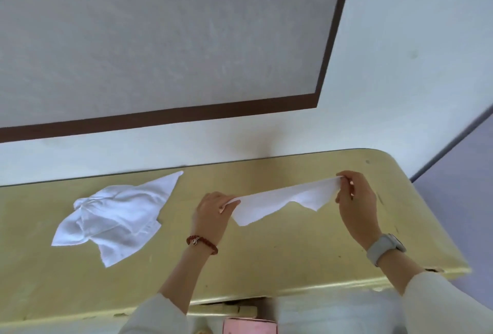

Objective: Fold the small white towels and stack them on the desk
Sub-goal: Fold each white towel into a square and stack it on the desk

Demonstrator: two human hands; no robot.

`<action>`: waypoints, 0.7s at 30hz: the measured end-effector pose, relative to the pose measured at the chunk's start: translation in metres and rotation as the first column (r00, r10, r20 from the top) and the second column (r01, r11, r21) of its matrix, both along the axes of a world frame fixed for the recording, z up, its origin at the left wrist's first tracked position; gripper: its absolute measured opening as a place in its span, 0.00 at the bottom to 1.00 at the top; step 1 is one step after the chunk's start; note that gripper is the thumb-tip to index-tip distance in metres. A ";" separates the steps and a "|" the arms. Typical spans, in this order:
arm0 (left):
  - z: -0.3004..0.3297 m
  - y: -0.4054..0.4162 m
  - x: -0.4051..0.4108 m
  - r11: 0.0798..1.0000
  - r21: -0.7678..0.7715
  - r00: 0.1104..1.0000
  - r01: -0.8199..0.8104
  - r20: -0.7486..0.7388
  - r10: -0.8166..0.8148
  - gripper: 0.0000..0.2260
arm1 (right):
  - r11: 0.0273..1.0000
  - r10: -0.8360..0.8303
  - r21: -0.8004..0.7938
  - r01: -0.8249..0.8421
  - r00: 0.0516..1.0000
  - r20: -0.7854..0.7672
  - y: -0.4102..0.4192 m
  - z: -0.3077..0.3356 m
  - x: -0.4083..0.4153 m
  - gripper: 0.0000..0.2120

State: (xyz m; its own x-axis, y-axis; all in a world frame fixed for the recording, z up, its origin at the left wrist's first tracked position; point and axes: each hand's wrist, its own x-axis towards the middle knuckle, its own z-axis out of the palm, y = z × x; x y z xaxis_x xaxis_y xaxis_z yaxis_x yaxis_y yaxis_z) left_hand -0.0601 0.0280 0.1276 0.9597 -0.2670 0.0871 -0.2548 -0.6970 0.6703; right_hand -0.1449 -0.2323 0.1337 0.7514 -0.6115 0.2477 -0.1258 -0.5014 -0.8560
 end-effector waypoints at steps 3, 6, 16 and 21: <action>0.013 -0.058 -0.021 0.995 -0.060 0.994 -0.085 -0.075 0.080 0.07 | 0.999 0.008 0.036 -0.008 1.000 -0.004 -0.051 0.015 -0.024 0.08; 0.027 -0.099 -0.018 0.976 -0.142 0.977 -0.167 -0.160 0.144 0.07 | 0.996 0.043 0.074 -0.042 0.999 -0.014 -0.084 0.033 -0.023 0.08; 0.093 -0.137 0.011 0.905 -0.387 0.984 -0.178 -0.060 0.168 0.06 | 0.995 0.061 0.075 -0.069 0.992 0.108 -0.123 0.082 0.006 0.07; 0.075 -0.122 -0.005 0.934 -0.343 0.991 -0.096 0.052 0.122 0.06 | 0.996 0.058 0.068 -0.062 0.996 0.063 -0.118 0.069 -0.019 0.08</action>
State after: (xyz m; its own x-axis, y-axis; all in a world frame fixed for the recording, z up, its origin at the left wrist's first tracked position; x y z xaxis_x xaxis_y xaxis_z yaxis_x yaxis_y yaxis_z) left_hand -0.0650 -0.0938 0.2026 0.9691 -0.1037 0.2236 -0.2461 -0.4577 0.8544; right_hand -0.1635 -0.3505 0.2026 0.7723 -0.5829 0.2526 -0.0439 -0.4456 -0.8941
